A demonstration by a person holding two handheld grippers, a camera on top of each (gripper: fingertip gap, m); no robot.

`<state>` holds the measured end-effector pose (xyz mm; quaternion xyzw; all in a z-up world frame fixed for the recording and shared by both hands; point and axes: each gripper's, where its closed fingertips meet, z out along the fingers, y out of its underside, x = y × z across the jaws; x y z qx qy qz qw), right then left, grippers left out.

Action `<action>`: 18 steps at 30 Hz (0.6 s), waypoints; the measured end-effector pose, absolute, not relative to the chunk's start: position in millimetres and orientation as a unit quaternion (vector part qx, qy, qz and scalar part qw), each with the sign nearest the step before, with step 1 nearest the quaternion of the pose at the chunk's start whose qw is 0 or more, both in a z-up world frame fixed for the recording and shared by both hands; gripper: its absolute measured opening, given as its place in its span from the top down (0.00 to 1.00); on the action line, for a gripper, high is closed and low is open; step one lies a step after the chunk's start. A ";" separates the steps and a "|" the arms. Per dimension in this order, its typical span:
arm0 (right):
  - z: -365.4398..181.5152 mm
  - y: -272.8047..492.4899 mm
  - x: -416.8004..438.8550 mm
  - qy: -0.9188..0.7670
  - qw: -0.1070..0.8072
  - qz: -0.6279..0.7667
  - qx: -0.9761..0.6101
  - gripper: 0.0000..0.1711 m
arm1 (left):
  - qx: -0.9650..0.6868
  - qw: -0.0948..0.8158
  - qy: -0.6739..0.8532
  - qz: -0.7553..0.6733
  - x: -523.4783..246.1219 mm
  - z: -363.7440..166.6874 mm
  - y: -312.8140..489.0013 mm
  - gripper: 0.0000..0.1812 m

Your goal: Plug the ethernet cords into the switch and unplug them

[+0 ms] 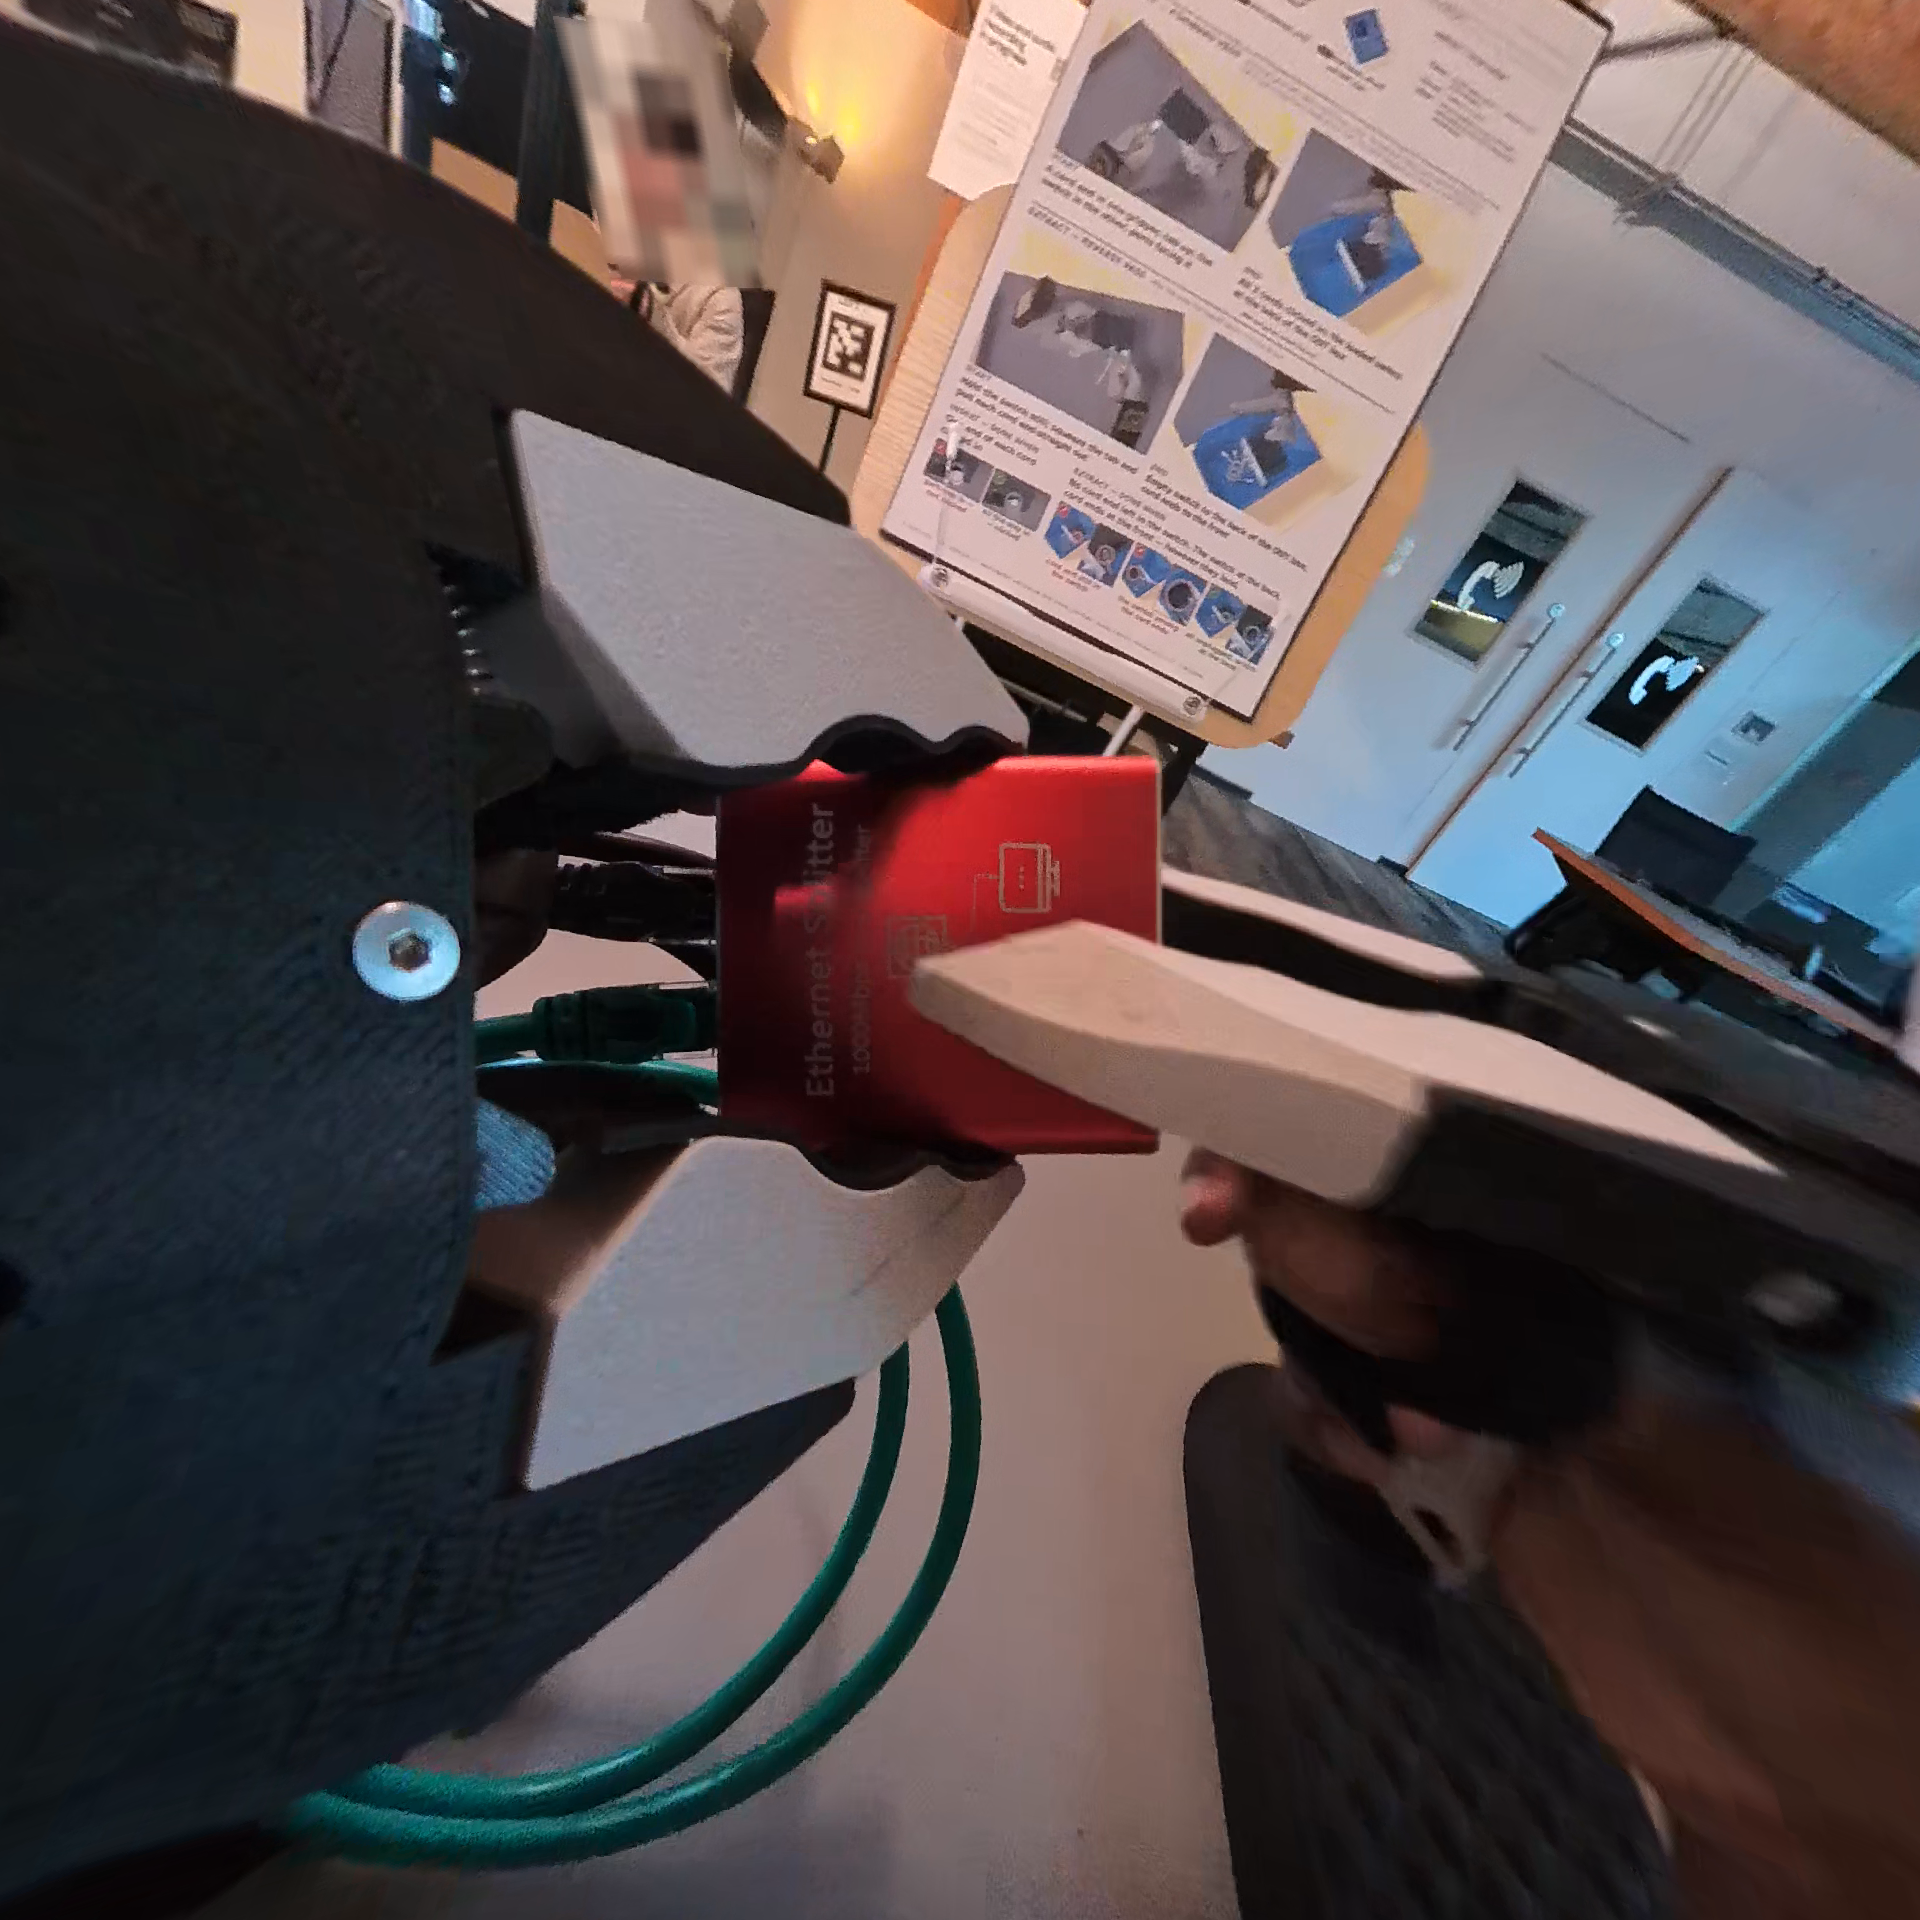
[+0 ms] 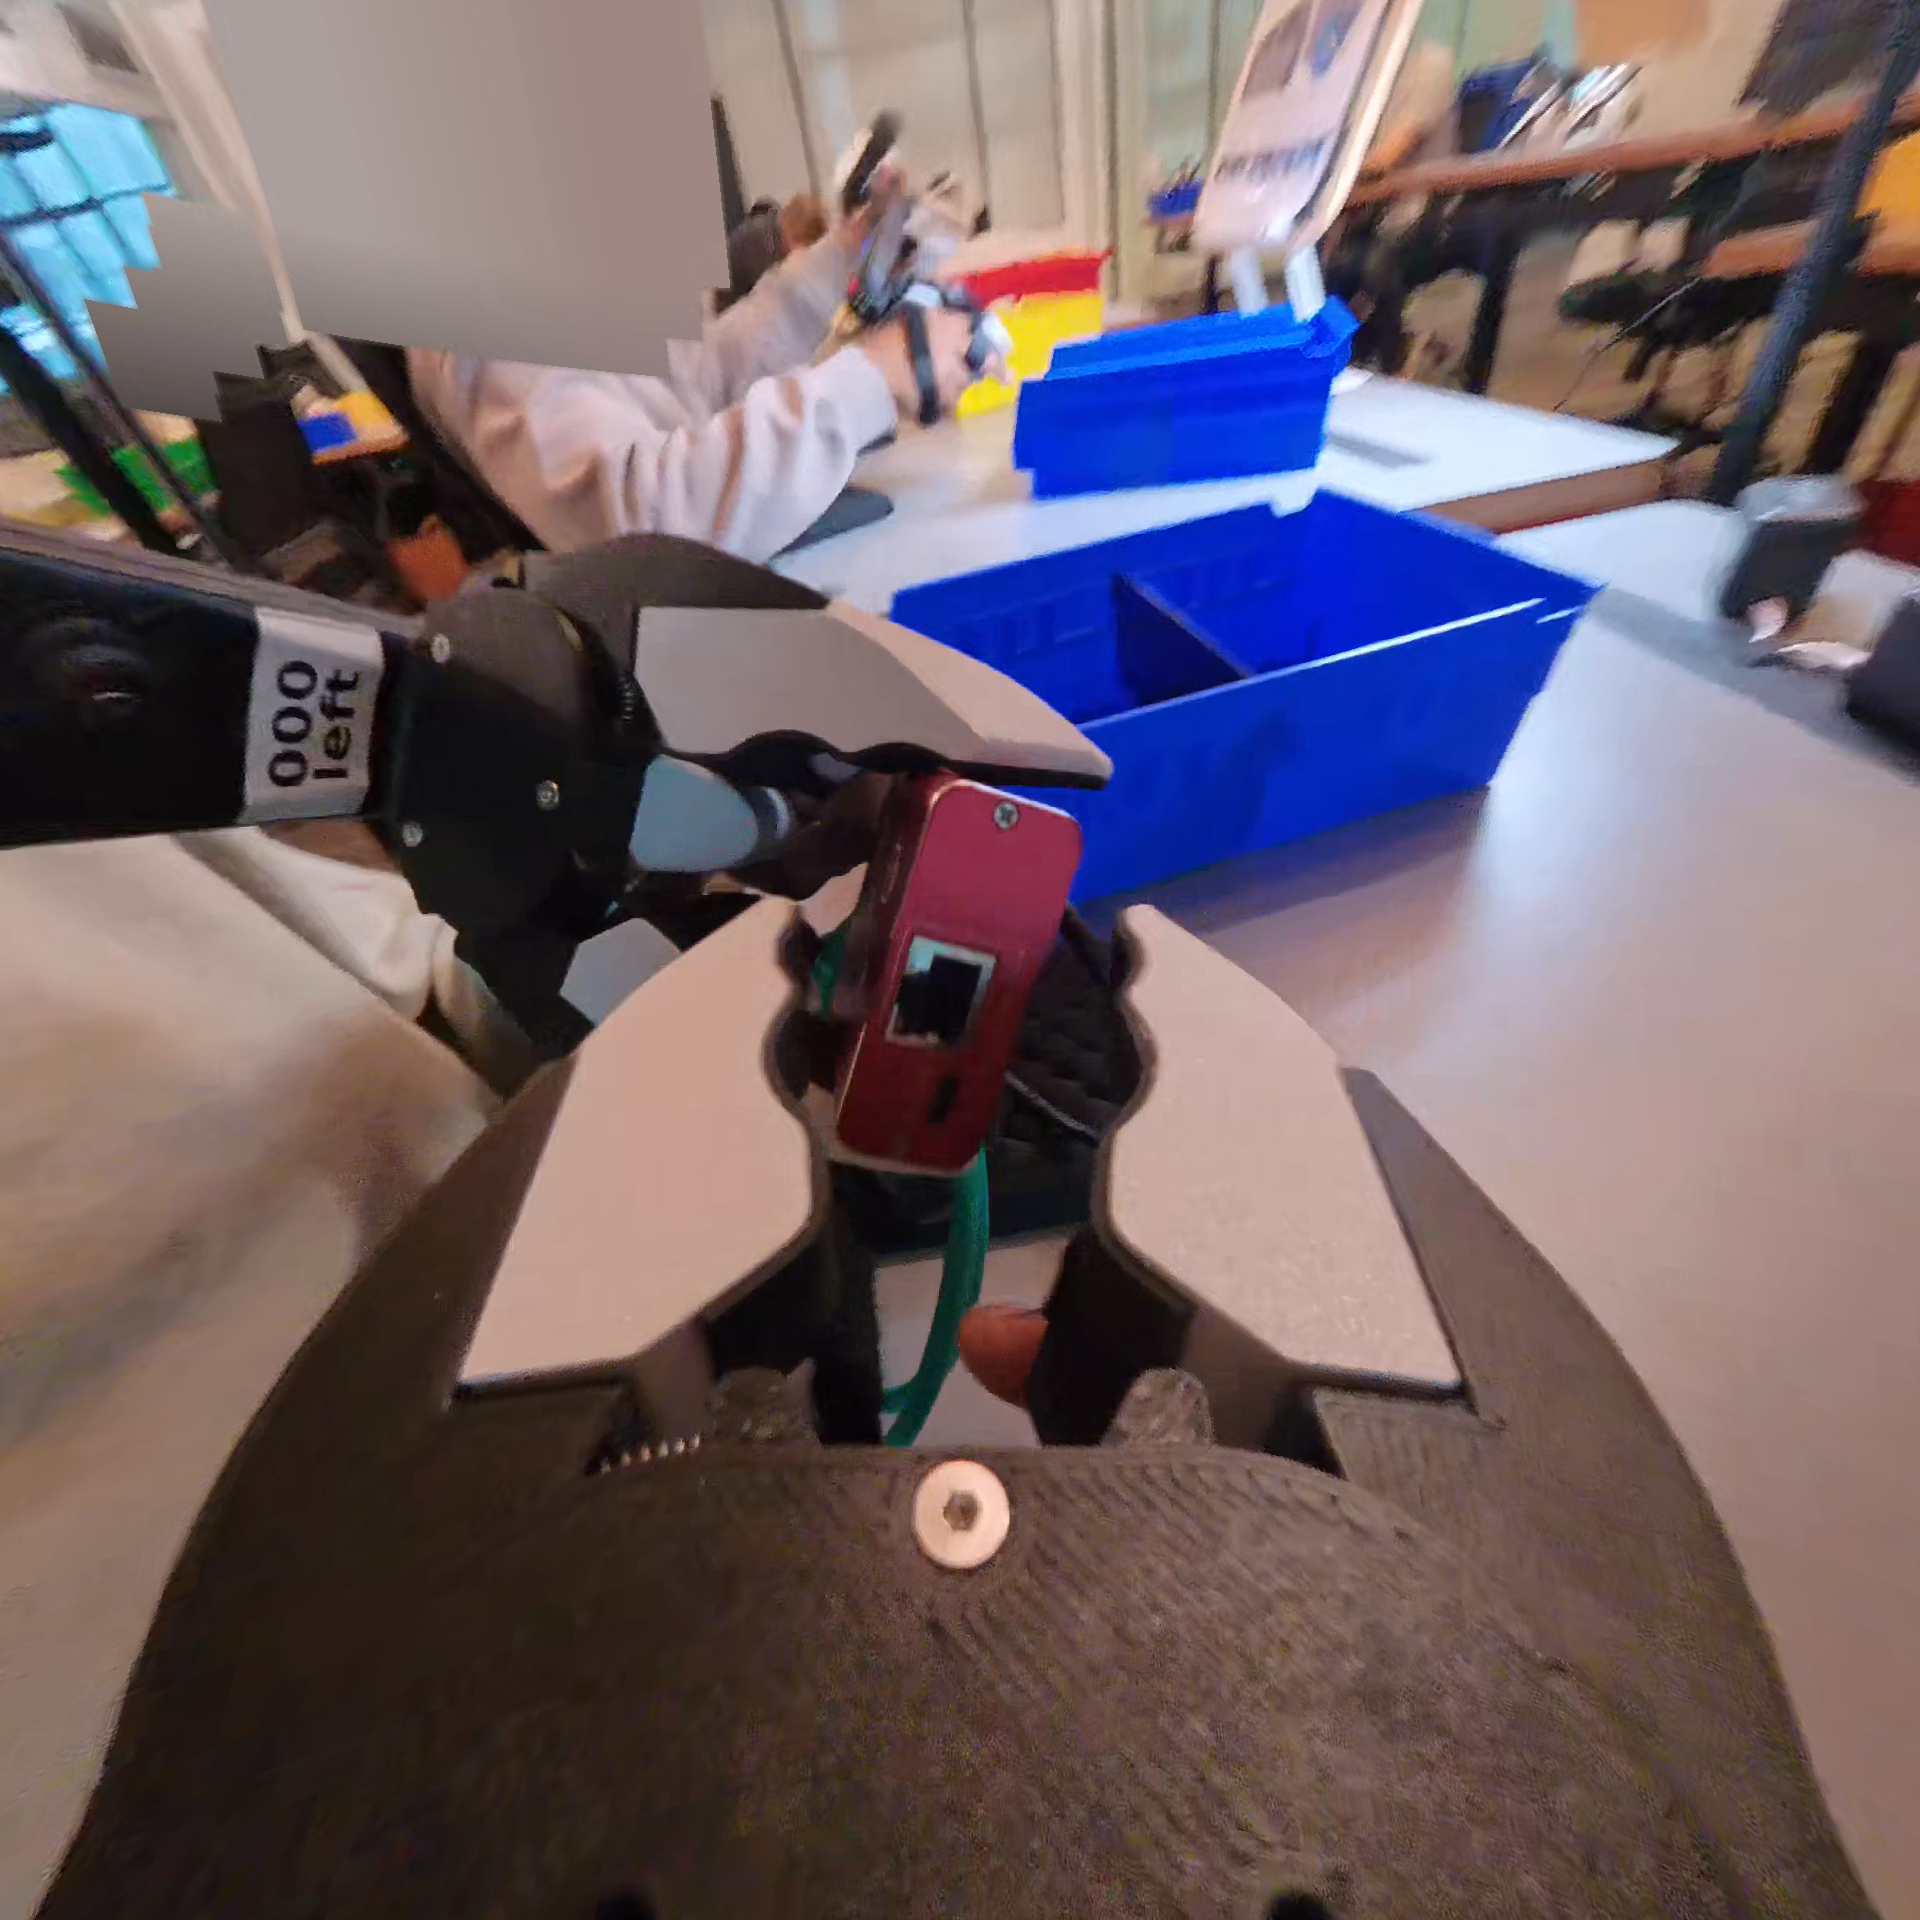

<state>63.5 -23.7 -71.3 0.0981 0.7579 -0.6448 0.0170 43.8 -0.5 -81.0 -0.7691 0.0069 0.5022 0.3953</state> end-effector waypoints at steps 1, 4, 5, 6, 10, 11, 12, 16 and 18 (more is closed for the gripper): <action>-74.2 -27.2 65.4 0.765 0.025 -0.638 0.088 0.80 | -0.771 0.397 0.009 0.499 44.9 -82.0 0.7 0.62; -67.5 -27.5 63.3 0.744 0.014 -0.664 0.074 0.82 | -0.760 0.430 -0.013 0.487 45.9 -75.6 -1.3 0.61; -62.0 -24.3 61.1 0.728 0.007 -0.681 0.075 0.83 | -0.750 0.460 -0.030 0.474 48.9 -68.2 -3.0 0.60; -55.7 -19.1 57.4 0.709 -0.004 -0.701 0.080 0.83 | -0.733 0.496 -0.046 0.463 52.6 -56.6 -6.1 0.58; -19.9 12.9 38.5 0.597 -0.057 -0.792 0.110 0.84 | -0.601 0.709 -0.106 0.353 81.8 1.6 -19.7 0.60; -9.9 21.8 34.8 0.564 -0.071 -0.815 0.116 0.84 | -0.585 0.752 -0.116 0.282 90.0 6.0 -17.2 0.61; 0.1 30.2 32.9 0.528 -0.079 -0.837 0.120 0.84 | -0.580 0.780 -0.125 0.199 96.9 4.9 -10.5 0.63; 28.8 52.9 39.8 0.389 -0.060 -0.911 0.120 0.84 | -0.573 0.802 -0.166 -0.041 98.2 -26.5 30.2 0.61; 31.4 53.8 47.5 0.342 -0.027 -0.932 0.120 0.84 | -0.513 0.834 -0.196 -0.064 81.8 -29.5 35.5 0.61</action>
